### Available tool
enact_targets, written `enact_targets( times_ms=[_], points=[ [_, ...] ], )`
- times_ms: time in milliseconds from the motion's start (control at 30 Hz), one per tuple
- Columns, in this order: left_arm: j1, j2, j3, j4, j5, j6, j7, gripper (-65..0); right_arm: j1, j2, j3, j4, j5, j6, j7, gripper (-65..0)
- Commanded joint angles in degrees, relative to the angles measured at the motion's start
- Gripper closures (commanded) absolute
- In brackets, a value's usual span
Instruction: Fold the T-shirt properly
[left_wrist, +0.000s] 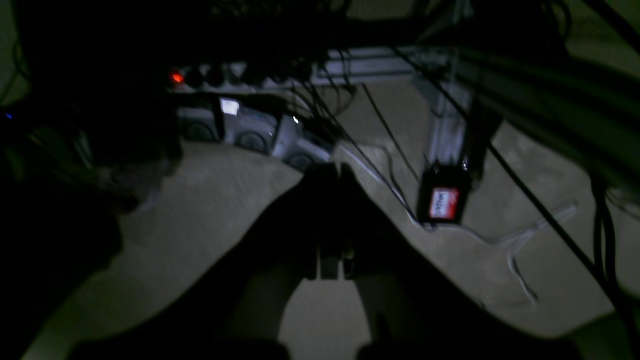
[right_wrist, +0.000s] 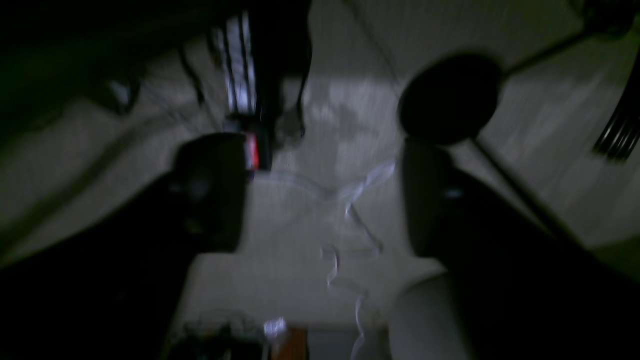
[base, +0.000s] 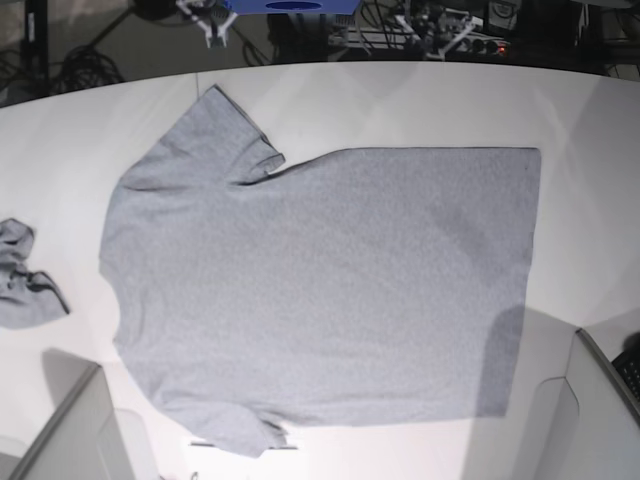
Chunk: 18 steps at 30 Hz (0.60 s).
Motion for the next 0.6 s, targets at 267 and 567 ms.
enact_targets(
  times_ms=[267, 567],
  points=[
    [2.46, 0.08, -0.08, -0.15, -0.08, 0.06, 0.23, -24.2, 0.03, 0.3, -0.21, 0.14, 0.01, -0.34, 0.69, 0.0],
    [3.6, 0.08, -0.08, 0.11, 0.01, -0.03, 0.14, -32.1, -0.59, 0.3, -0.21, 0.14, 0.01, -0.34, 0.69, 0.0]
  ],
)
